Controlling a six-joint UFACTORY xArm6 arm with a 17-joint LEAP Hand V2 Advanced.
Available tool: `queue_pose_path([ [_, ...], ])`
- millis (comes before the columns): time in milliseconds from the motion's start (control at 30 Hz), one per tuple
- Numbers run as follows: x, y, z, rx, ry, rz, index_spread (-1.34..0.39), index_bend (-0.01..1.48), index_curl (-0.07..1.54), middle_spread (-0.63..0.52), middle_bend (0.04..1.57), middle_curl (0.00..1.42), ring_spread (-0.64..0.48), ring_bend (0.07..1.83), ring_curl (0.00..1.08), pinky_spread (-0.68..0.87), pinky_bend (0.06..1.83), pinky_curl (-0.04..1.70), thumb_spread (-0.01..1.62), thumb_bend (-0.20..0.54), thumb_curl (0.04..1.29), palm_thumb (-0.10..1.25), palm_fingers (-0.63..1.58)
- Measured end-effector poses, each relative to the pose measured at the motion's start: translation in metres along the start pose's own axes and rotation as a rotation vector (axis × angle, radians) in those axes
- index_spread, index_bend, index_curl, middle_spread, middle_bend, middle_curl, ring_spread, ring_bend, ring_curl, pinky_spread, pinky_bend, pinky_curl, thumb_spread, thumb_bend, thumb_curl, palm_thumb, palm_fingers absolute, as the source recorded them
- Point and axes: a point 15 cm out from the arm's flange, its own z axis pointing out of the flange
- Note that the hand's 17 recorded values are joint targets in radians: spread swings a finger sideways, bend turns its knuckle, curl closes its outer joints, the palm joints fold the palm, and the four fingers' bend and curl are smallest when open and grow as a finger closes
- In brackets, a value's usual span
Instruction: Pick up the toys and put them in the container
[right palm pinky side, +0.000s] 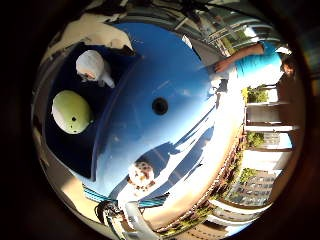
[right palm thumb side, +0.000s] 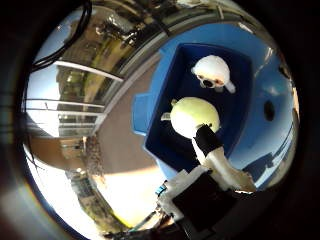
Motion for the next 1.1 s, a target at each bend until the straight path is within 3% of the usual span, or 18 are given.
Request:
queue_pose_path([
  [200,0.041,0.099,-0.075,-0.071,0.107,-0.02,-0.29,0.17,0.15,0.17,0.15,0.33,0.32,0.47,0.29,0.47,0.84,0.28,1.08,-0.029,0.42,0.66,-0.06],
  [433,0.088,0.205,-0.038,-0.198,0.098,0.039,-0.23,0.15,0.17,0.19,0.17,0.31,0.31,0.47,0.3,0.47,0.8,0.26,1.1,-0.031,0.41,0.66,-0.01],
  [667,0.117,0.272,0.022,-0.271,0.088,0.013,-0.2,0.16,0.19,0.19,0.18,0.32,0.31,0.46,0.3,0.47,0.79,0.24,1.1,-0.032,0.4,0.64,0.01],
  [867,0.131,0.277,0.076,-0.19,0.112,0.003,-0.17,0.17,0.21,0.18,0.18,0.32,0.3,0.45,0.3,0.46,0.77,0.23,1.11,-0.03,0.39,0.63,0.02],
  [1100,0.132,0.271,0.125,-0.218,0.091,-0.042,-0.19,0.17,0.22,0.15,0.17,0.31,0.29,0.42,0.31,0.45,0.74,0.22,1.1,-0.027,0.39,0.65,0.0],
])
